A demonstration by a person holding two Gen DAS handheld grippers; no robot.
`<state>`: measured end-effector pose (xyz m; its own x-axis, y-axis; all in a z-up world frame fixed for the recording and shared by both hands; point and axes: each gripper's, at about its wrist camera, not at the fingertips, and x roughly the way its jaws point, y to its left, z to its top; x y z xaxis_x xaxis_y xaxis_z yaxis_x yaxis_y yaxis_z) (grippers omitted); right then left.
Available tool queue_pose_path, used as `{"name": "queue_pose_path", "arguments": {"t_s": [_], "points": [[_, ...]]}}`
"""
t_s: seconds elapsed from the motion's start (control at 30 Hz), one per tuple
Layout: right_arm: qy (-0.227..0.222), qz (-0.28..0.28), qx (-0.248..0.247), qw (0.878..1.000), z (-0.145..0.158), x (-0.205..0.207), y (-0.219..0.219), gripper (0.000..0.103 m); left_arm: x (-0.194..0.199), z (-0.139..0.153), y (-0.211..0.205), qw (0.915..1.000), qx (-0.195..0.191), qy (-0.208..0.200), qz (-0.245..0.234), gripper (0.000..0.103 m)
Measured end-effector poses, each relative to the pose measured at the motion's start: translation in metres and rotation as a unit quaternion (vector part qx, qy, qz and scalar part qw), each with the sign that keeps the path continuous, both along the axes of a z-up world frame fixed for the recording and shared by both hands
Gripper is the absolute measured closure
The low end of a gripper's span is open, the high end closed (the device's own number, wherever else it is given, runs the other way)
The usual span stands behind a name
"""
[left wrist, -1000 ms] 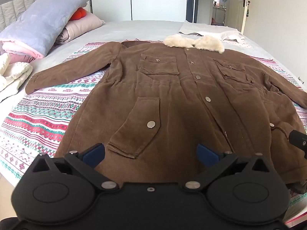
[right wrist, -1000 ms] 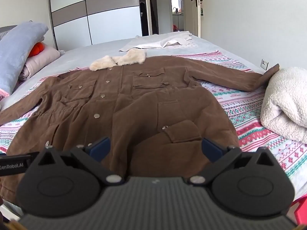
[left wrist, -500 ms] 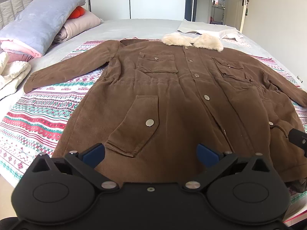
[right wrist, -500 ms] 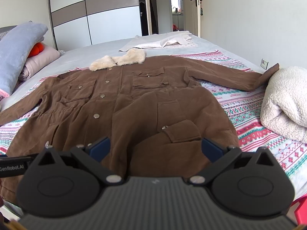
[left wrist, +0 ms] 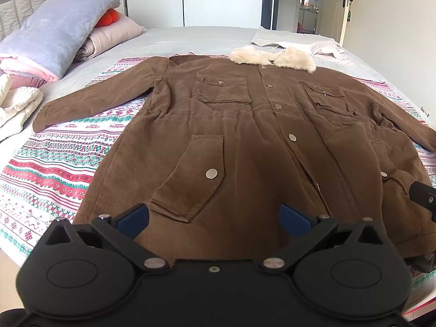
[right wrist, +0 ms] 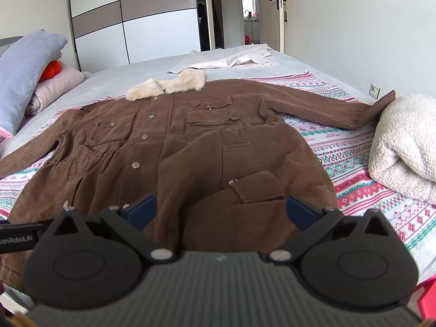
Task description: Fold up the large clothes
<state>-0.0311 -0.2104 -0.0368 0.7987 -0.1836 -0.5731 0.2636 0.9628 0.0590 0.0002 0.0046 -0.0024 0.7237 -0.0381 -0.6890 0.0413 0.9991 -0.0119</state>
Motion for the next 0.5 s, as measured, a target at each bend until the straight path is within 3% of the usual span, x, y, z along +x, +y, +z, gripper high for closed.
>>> {"name": "queue_pose_path", "arguments": {"t_s": [0.5], "points": [[0.001,0.0,0.0,1.0,-0.0008,0.0004,-0.0012,0.0,-0.001,0.002,0.0028,1.0,-0.003,-0.001,0.002,0.0]]}}
